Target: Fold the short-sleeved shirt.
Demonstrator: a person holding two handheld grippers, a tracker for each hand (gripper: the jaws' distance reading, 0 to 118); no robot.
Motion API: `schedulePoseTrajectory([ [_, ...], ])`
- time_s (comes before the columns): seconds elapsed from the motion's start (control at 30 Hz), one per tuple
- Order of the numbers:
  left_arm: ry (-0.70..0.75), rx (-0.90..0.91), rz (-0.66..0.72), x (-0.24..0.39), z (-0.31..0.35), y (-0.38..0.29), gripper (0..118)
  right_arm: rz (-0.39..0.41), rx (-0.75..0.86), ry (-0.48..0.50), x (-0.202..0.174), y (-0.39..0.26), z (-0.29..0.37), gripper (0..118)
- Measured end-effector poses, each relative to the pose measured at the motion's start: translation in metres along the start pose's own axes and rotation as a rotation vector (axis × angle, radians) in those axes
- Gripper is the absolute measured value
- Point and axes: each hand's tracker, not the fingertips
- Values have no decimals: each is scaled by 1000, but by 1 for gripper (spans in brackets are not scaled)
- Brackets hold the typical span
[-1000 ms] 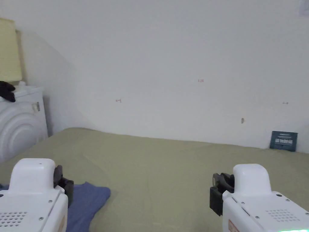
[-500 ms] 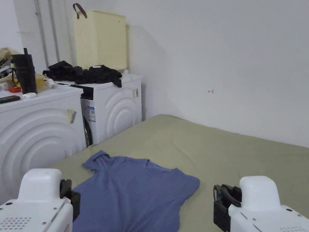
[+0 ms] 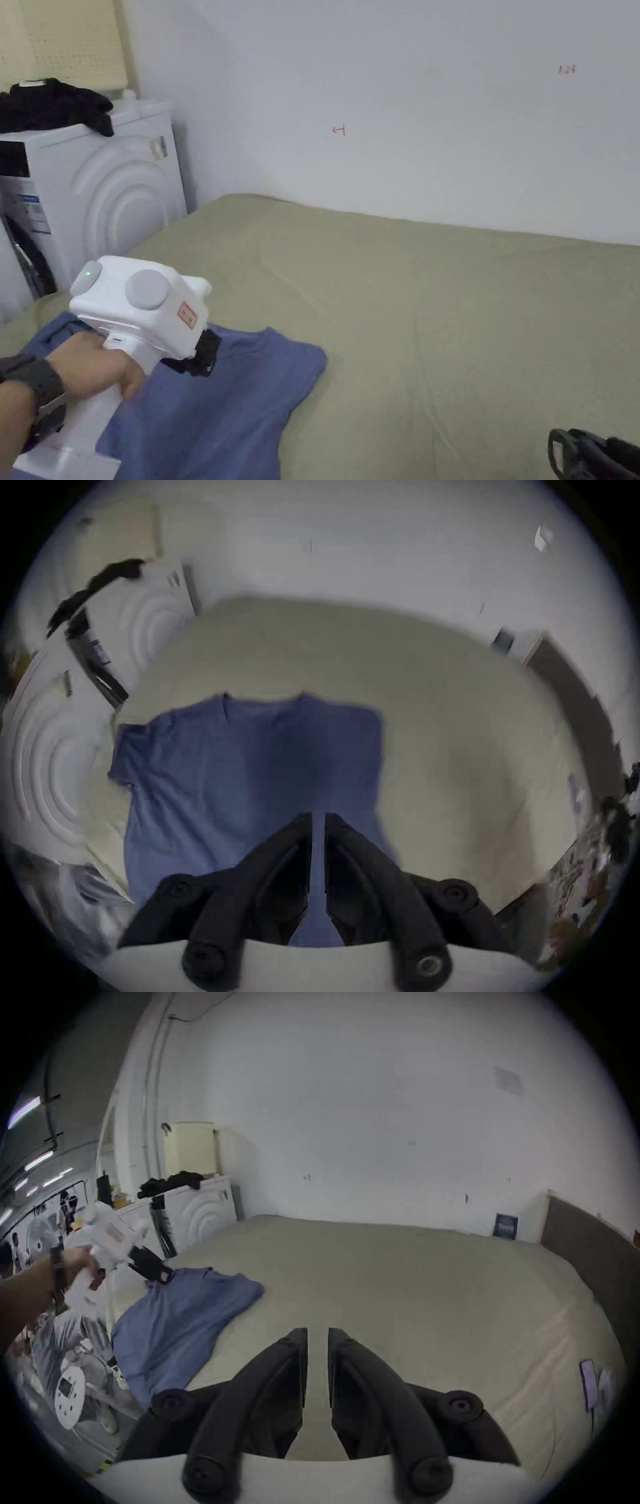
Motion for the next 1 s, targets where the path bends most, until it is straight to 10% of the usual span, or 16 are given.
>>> schedulePoseTrajectory([
  [0.13, -49, -47, 106, -7, -64, 27, 12, -13, -12, -26, 18, -6, -19, 16],
  [0.23, -63, -129, 117, -18, -94, 31, 116, -25, -51, -14, 28, -10, -33, 17],
  [0.5, -107, -95, 162, 7, -111, 13, 118, -38, -80, -10, 33, -30, -50, 17],
  [0.7, -45, -48, 86, 17, -131, 4, 89, -46, -99, 5, 30, -39, -50, 17],
  [0.77, -75, -38, 114, 5, -135, 8, 60, -61, -92, 11, 29, -42, -47, 17],
  [0.83, -72, 29, 110, 0, -125, 8, 4, -63, -92, 23, 26, -43, -47, 17],
  [1.0, -144, 76, 217, -21, -109, -1, 4, -63, -101, 33, 21, -46, -48, 17],
])
